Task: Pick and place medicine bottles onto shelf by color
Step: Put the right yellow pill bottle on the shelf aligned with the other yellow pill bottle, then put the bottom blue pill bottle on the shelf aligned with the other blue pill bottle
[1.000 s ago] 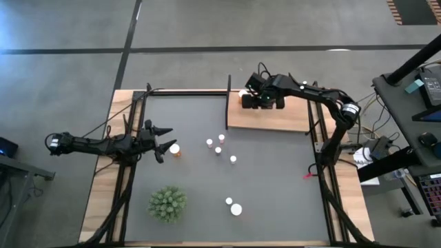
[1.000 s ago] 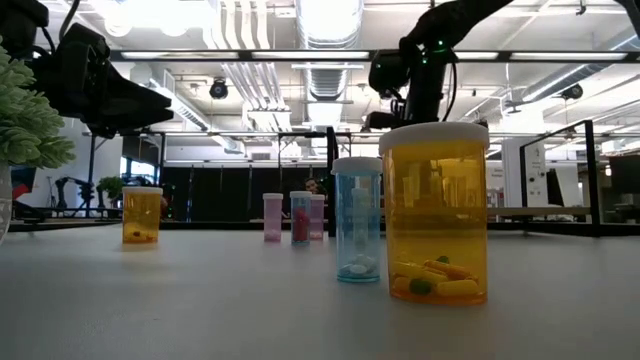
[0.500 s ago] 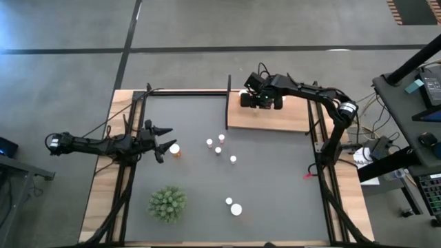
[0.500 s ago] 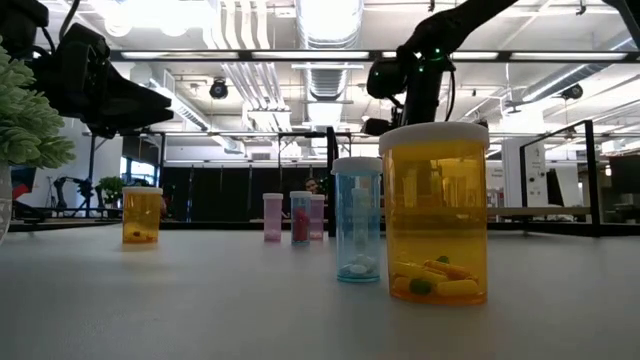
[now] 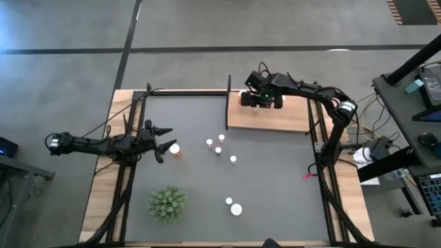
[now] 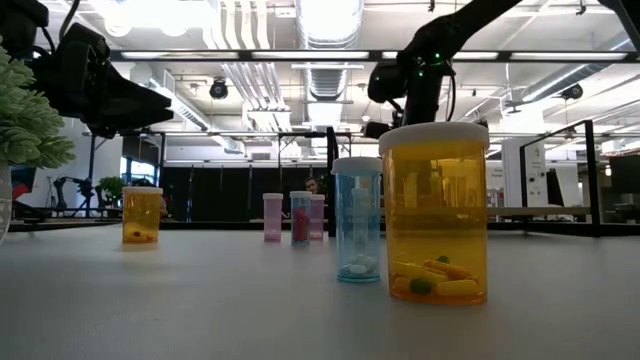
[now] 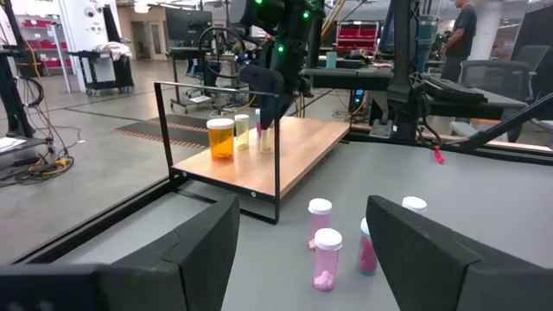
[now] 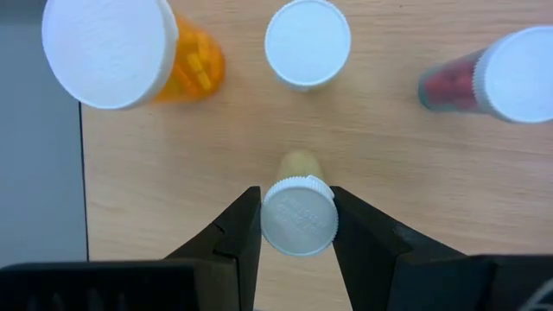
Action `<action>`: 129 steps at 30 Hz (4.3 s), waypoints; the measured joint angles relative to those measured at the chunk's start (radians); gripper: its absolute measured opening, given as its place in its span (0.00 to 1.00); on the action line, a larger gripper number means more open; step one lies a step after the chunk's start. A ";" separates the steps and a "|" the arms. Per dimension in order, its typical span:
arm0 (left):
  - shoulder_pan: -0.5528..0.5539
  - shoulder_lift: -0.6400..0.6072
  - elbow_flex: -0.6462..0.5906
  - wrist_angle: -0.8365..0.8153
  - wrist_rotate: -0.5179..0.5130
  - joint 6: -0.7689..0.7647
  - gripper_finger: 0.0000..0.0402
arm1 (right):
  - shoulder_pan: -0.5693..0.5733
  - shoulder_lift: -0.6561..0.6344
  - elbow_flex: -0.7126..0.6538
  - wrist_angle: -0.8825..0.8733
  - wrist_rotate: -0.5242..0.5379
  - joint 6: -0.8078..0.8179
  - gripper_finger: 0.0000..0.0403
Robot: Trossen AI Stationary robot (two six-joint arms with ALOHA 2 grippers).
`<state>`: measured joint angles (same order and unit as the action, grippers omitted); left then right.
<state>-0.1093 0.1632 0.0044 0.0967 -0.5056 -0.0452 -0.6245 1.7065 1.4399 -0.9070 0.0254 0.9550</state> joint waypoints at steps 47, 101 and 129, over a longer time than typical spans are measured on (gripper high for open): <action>0.000 0.000 0.000 0.000 0.000 0.000 0.59 | -0.002 -0.001 -0.006 0.004 0.028 -0.024 0.49; 0.000 0.000 0.000 0.000 0.000 0.000 0.59 | 0.811 -0.129 -0.175 -0.049 0.188 0.695 0.75; 0.000 0.000 0.000 0.000 0.000 0.000 0.59 | 1.050 0.335 0.398 -0.175 0.185 0.570 0.62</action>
<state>-0.1093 0.1631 0.0044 0.0965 -0.5056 -0.0454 0.4260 2.0414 1.8383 -1.0822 0.2102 1.5245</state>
